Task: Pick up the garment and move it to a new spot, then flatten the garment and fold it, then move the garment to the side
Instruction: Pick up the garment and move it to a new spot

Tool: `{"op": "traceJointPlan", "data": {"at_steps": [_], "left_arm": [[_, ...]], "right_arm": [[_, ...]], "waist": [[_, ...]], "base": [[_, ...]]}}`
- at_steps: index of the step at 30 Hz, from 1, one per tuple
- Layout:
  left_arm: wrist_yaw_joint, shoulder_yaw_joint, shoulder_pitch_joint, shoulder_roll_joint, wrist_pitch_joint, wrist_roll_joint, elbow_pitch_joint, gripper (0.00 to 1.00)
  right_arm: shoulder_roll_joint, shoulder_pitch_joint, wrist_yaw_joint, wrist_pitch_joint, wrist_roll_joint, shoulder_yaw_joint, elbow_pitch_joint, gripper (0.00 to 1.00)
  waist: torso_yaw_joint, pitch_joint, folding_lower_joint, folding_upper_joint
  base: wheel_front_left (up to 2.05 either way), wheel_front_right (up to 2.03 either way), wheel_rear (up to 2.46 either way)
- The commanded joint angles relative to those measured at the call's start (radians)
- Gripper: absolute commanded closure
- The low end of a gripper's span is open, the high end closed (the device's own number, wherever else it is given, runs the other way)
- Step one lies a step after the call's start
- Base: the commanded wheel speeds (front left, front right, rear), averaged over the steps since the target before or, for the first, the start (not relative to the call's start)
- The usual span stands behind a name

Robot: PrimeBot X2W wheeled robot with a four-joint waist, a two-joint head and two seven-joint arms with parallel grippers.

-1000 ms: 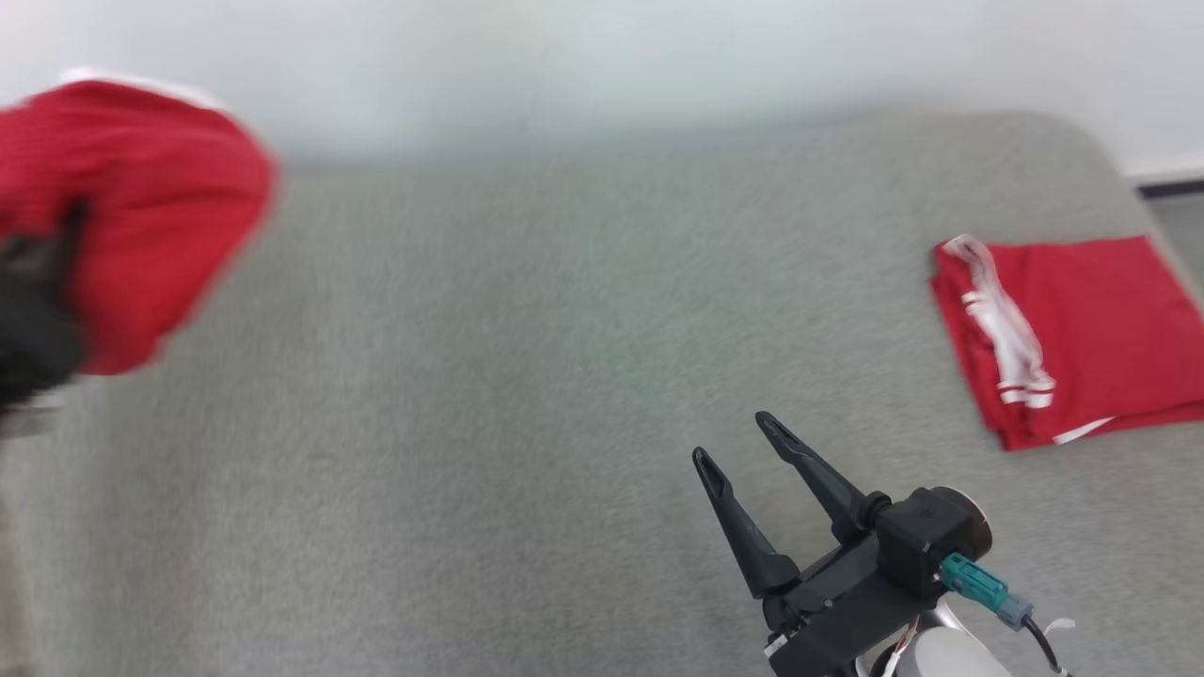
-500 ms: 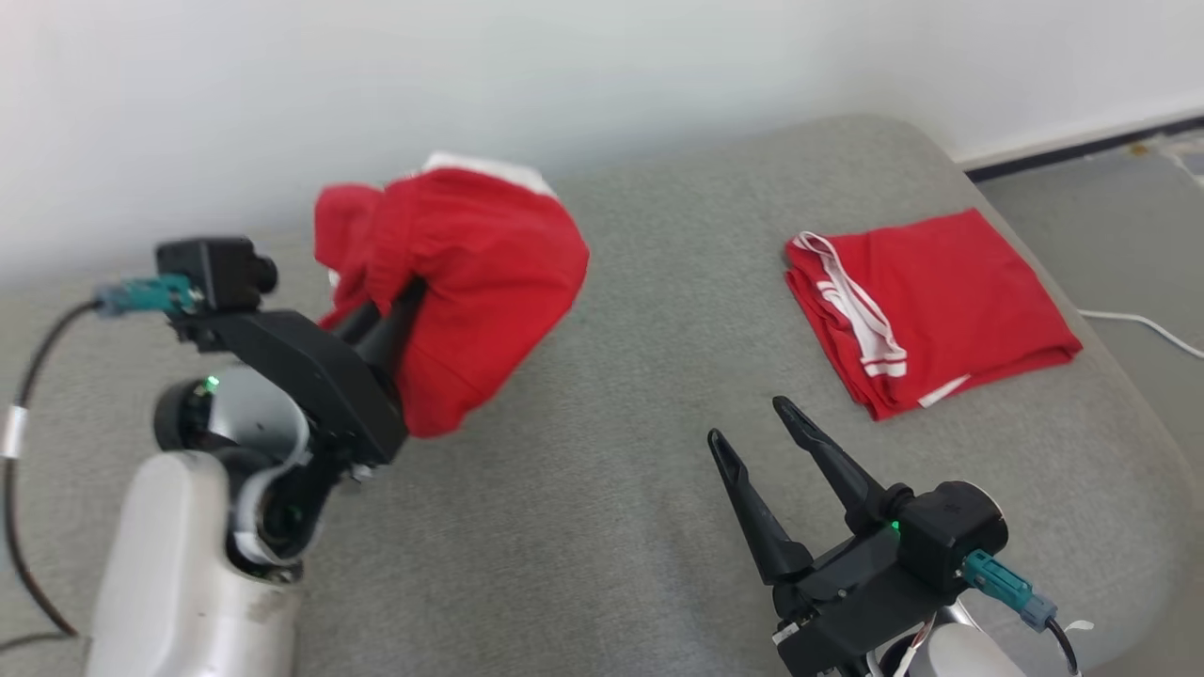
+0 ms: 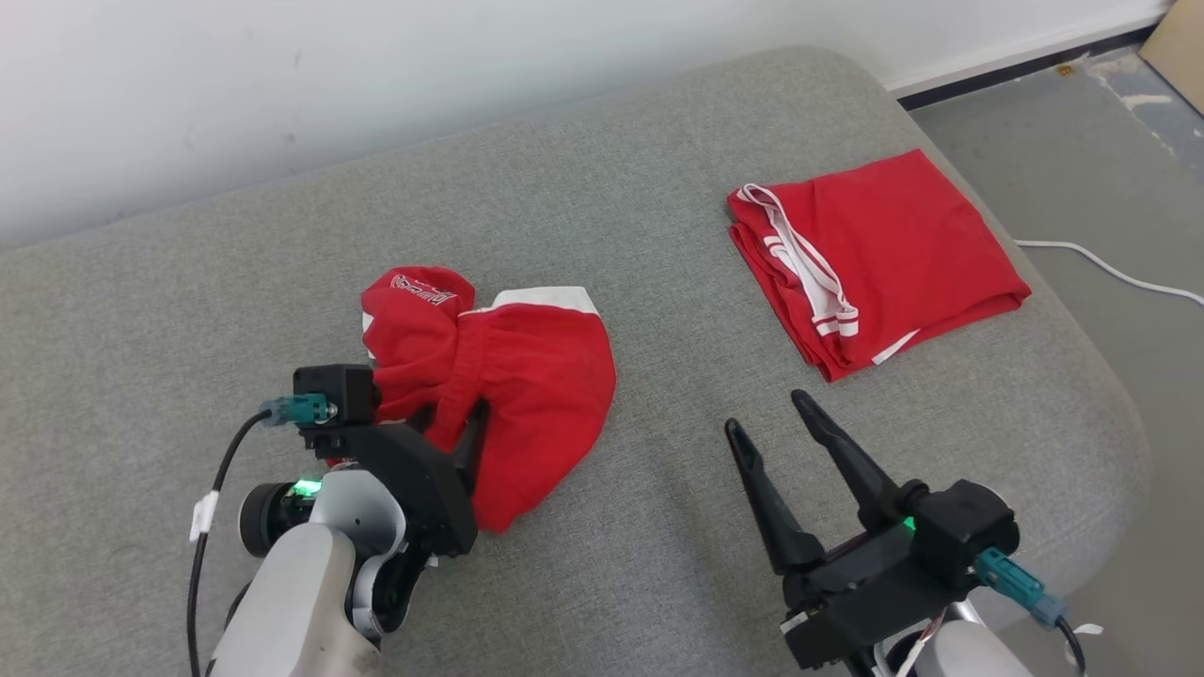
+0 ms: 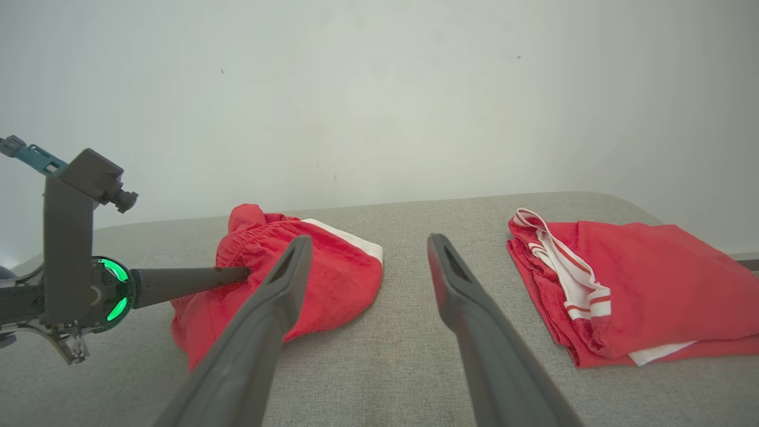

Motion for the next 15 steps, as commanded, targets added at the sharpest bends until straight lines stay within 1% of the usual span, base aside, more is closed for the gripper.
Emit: {"op": "traceJointPlan", "data": {"at_steps": [1, 4, 7, 10, 12, 15], "left_arm": [[0.002, -0.001, -0.007, 0.003, -0.036, 0.012, 0.011, 0.0], [0.014, 0.017, -0.01, 0.001, -0.139, -0.001, 0.014, 0.0], [0.007, 0.02, 0.011, -0.001, -0.248, -0.014, -0.008, 0.0], [-0.019, 0.011, 0.046, -0.001, -0.362, -0.011, -0.037, 0.0], [-0.027, 0.003, 0.073, 0.003, -0.419, 0.001, -0.049, 0.0], [-0.021, 0.007, 0.115, 0.011, -0.473, 0.015, -0.062, 0.0]], "right_arm": [[-0.003, 0.001, -0.003, -0.004, -0.005, -0.012, 0.003, 0.0], [-0.006, 0.02, -0.003, -0.005, -0.008, -0.048, 0.009, 0.0], [-0.002, 0.037, -0.003, -0.002, -0.016, -0.087, 0.016, 0.0], [0.006, 0.056, -0.003, -0.002, -0.009, -0.124, 0.023, 0.0], [0.001, 0.069, -0.003, 0.002, -0.012, -0.146, 0.031, 0.0], [-0.007, 0.084, -0.003, 0.007, -0.017, -0.18, 0.044, 0.0]], "waist": [[0.012, -0.01, -0.0002, -0.0001], [0.043, -0.029, -0.0002, -0.0001], [0.082, -0.051, -0.0002, -0.0001], [0.124, -0.076, -0.0002, -0.0001], [0.153, -0.096, -0.0002, -0.0001], [0.194, -0.125, -0.0002, -0.0001]], "base": [[0.0, 0.0, 0.0], [0.0, 0.0, 0.0], [0.0, 0.0, 0.0], [0.0, 0.0, 0.0], [0.0, 0.0, 0.0], [0.0, 0.0, 0.0]]}}
